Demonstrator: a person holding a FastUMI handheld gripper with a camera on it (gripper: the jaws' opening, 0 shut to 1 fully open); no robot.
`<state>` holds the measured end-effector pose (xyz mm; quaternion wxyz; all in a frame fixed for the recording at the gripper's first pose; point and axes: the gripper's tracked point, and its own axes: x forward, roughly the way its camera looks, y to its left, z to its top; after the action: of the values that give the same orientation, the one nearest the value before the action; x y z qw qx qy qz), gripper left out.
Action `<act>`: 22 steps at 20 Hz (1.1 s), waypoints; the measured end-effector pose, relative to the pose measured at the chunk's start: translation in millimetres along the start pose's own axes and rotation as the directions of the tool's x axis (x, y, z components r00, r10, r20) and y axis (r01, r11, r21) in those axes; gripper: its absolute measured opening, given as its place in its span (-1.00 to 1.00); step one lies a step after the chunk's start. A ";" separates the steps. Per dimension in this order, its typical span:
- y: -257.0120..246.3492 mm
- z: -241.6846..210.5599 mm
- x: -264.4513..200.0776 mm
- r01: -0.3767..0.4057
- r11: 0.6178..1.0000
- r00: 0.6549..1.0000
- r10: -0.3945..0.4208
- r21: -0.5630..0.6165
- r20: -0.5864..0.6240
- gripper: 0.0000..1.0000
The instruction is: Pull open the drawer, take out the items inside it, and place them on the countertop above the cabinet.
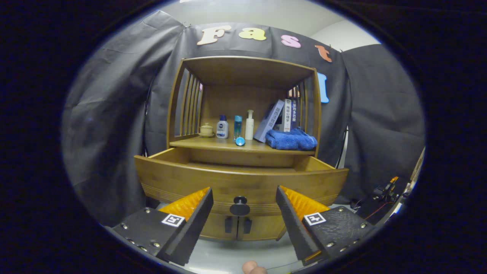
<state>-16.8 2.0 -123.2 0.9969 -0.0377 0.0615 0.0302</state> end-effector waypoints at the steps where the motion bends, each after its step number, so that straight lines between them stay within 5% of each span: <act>1: -1.0 -2.5 3.7 -0.002 1.000 1.000 0.002 0.007 -0.002 0.96; 13: 10.8 -46.1 75.8 -0.005 1.000 0.998 0.007 0.024 -0.069 0.96; 22: 11.5 -28.7 111.7 -0.045 0.994 0.999 0.047 0.101 -0.020 0.99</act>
<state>89.6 17.4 -166.4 0.9959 0.0136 0.0750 0.0496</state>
